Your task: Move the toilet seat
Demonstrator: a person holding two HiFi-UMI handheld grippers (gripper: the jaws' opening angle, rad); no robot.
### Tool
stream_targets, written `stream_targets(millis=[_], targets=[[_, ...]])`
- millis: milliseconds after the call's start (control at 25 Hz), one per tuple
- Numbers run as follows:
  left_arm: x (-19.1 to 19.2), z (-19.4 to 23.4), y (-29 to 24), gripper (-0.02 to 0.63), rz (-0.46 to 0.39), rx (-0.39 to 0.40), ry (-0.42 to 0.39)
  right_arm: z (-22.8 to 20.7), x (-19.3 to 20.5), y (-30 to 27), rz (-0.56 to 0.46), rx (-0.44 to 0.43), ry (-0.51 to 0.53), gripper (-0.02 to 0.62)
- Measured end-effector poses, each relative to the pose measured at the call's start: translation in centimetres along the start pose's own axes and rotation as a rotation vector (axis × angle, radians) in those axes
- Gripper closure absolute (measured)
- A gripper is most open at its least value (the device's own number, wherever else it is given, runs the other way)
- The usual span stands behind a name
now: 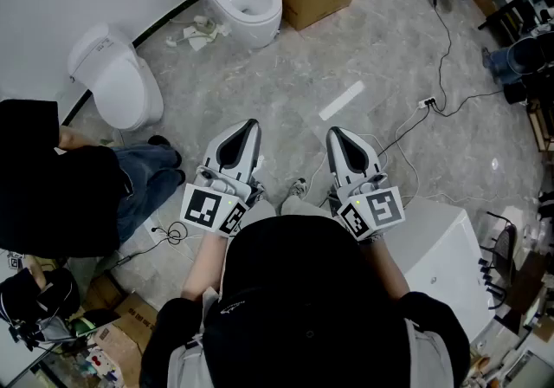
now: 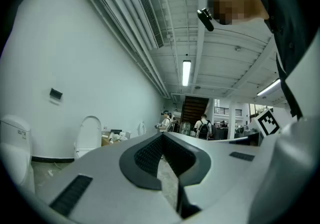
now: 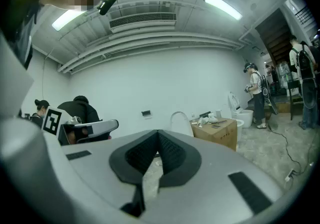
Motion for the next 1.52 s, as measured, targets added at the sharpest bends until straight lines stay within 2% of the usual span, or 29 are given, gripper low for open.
stream_targets(millis=[320,680,1160,1520], targets=[[-0.8,0.2,1.7,0.597,-0.003,-0.013,-0.02,1.9,-0.1,-0.3,-0.009,-0.032,-0.001,0.581],[-0.7,-0.6,2.2,0.597,-0.001,-0.028,-0.039,1.4,0.2,0.5,-0.023,-0.044,-0.008,0.581],[-0.1,-4.6,-1.2,0.597,-0.036,-0.005,-0.064,-3.0,-1.4,2.6,-0.075,-0.057,-0.029,0.581],[1.1,-6.1,-3.9,0.597,-0.036,0.001,-0.044,-6.4,-1.9,3.5,-0.053,-0.033,-0.026,0.581]])
Point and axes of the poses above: the fingertips, and each gripper's own axes: y backward along the fingers, z to its left, x out of its underside, the point moved 2 cm from there along y, backward along the fingers, and after that the axes turned 9 degrees about -z, right-handed, at the moved point
